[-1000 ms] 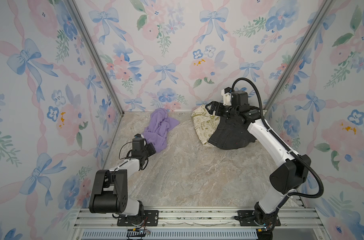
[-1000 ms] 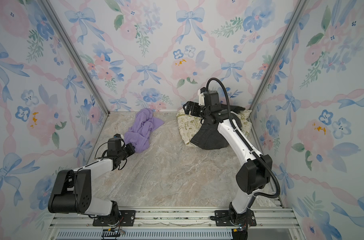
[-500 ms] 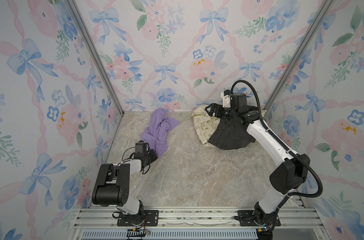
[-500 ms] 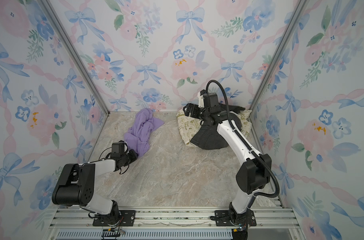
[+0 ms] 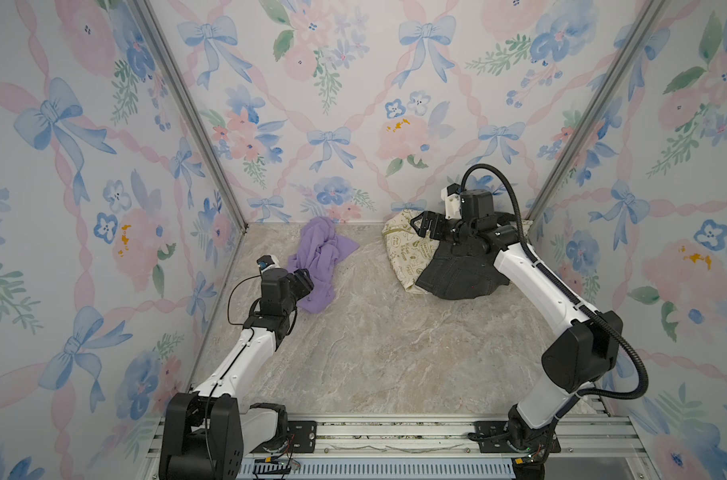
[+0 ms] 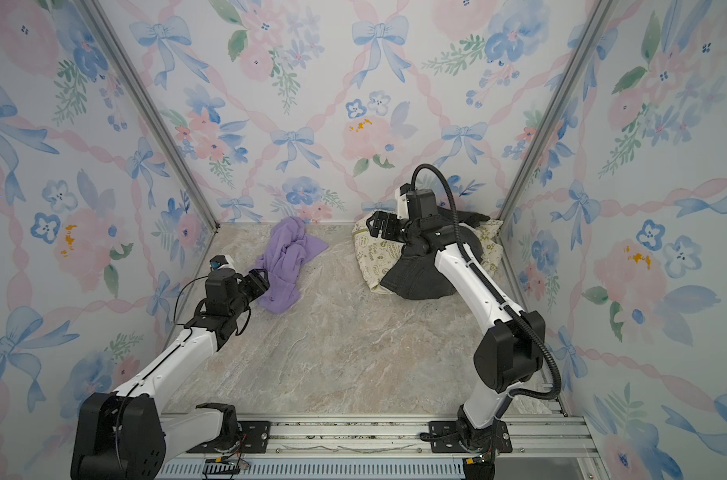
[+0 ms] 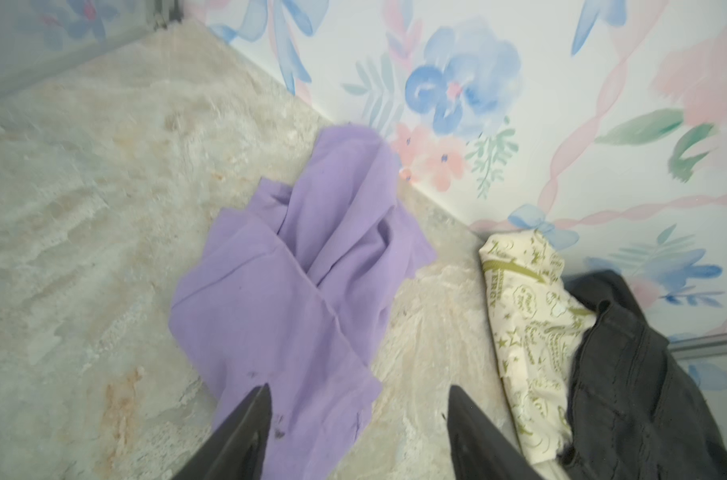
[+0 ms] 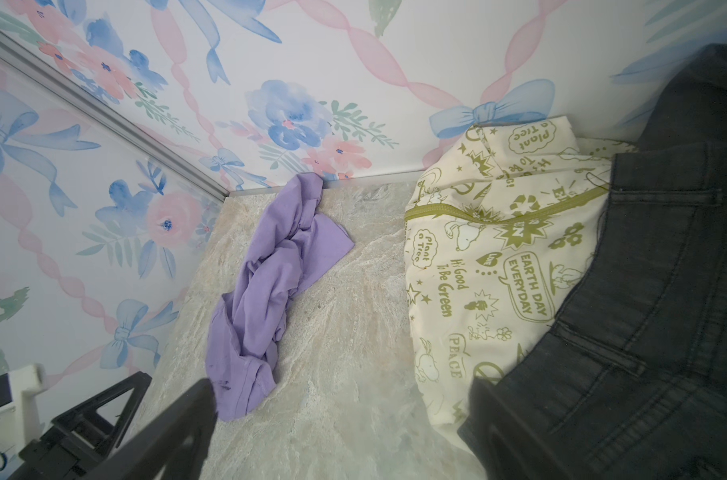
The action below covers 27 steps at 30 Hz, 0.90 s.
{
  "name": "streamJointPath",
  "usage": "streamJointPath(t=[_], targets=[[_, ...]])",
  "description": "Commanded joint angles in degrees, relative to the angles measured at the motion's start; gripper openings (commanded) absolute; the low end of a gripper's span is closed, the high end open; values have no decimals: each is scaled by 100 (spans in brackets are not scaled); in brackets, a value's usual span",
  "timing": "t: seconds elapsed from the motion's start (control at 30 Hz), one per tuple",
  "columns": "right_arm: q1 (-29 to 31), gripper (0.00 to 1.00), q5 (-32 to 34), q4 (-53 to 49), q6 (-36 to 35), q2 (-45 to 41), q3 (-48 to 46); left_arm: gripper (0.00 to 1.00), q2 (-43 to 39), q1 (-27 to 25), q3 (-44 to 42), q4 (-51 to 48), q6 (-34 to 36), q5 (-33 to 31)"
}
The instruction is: Pick out a specific cloth from the pile
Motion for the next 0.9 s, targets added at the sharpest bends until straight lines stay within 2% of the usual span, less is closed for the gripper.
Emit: streamJointPath(t=[0.0,0.13,0.27,0.3,0.33,0.53,0.63,0.7,0.8,0.87], targets=[[-42,97,91,143,-172,-463,-189,78,-314,-168,369,-66,193,-917],[-72,97,345,402,-356,-810,-491,87,-623,-370,711,-21,590,-1599],[-100,97,884,878,-675,-1325,-1030,91,-817,-391,787,677,1669,-1655],[-108,97,1048,992,-768,-1442,-1166,97,-858,-397,740,862,1901,-1668],[-129,97,1242,1113,-869,-1582,-1330,98,-901,-397,630,1152,2173,-1667],[-152,97,2368,1690,-1745,-2265,-2489,98,-953,-365,-286,2306,3193,-1877],[-176,97,2778,1833,-2243,-2462,-3089,98,-760,-261,-747,2782,3291,-1937],[-179,97,2941,1910,-2537,-2533,-3470,98,-582,-128,-1110,3196,3288,-1674],[-251,97,3348,2085,-2635,-2589,-4059,98,-191,47,-1578,3790,3049,-1613],[-391,97,3360,2368,-2685,-2623,-4502,98,145,132,-1793,4142,3055,-1513]])
